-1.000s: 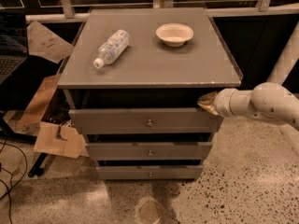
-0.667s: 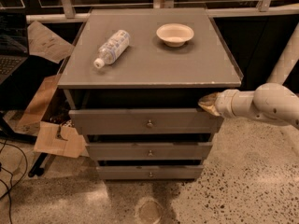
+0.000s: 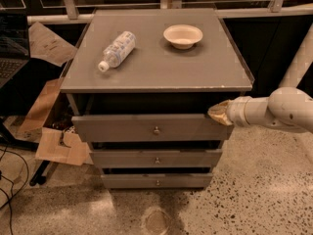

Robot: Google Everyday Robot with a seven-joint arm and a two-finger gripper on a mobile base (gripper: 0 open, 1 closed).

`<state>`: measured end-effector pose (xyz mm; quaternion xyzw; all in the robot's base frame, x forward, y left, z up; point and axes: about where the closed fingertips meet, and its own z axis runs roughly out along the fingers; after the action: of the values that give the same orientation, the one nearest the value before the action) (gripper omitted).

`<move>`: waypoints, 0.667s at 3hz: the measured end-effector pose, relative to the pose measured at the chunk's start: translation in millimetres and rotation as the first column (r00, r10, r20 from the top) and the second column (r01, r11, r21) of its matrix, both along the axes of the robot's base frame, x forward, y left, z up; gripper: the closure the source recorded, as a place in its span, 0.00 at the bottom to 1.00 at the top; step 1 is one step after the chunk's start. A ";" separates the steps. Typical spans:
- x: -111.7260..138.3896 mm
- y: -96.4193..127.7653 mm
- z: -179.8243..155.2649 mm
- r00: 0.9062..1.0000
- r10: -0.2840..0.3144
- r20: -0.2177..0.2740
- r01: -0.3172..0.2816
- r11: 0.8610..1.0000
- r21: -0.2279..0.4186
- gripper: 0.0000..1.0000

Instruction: Open top drawer

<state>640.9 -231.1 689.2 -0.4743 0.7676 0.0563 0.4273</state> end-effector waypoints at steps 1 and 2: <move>21.4 7.6 -0.7 1.000 0.005 0.014 -0.005 1.000 0.015 1.00; 26.7 17.1 -6.7 1.000 0.016 0.009 -0.016 1.000 0.013 1.00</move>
Offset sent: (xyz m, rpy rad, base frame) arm 0.0345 -0.0030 0.0109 0.0242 -0.0503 -0.0248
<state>667.7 -213.9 682.5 -0.4777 0.7616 0.0628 0.4334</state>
